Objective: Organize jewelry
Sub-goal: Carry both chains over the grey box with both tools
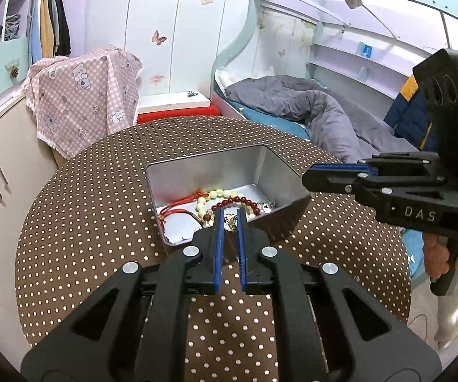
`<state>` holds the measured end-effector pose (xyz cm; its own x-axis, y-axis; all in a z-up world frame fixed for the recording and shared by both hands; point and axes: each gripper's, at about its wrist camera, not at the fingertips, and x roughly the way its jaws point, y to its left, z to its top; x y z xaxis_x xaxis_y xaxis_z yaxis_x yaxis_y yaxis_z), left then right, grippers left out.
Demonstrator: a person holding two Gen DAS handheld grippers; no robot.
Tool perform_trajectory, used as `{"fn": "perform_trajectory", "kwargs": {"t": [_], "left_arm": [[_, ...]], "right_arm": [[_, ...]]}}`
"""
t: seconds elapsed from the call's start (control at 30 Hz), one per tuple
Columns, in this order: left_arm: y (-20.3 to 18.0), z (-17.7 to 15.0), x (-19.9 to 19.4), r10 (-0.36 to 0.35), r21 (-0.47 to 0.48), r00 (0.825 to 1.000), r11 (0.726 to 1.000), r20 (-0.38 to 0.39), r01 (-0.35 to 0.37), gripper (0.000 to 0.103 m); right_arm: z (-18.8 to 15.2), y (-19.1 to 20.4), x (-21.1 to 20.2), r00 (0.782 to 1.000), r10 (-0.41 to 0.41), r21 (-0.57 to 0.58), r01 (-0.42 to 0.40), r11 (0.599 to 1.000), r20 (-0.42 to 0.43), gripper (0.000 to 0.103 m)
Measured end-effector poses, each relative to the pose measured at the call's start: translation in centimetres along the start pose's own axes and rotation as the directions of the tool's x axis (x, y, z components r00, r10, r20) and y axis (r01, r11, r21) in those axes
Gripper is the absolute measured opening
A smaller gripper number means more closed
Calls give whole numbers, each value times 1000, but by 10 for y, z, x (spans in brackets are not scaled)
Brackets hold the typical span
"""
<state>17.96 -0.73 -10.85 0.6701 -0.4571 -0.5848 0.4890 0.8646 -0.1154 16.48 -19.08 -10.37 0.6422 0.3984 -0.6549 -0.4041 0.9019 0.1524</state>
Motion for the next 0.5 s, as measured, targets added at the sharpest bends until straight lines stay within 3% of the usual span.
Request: {"fn": "perform_trajectory", "kwargs": {"t": [0.27, 0.4, 0.5], "left_arm": [[4, 7, 12, 25, 8, 1000, 1000, -3, -25, 9], [0, 7, 19, 49, 33, 998, 998, -29, -48, 9], [2, 7, 21, 70, 28, 997, 997, -36, -69, 9]], "right_arm": [[3, -4, 13, 1000, 1, -4, -1, 1000, -22, 12], [3, -9, 14, 1000, -22, 17, 22, 1000, -21, 42], [1, -15, 14, 999, -42, 32, 43, 999, -22, 46]]}}
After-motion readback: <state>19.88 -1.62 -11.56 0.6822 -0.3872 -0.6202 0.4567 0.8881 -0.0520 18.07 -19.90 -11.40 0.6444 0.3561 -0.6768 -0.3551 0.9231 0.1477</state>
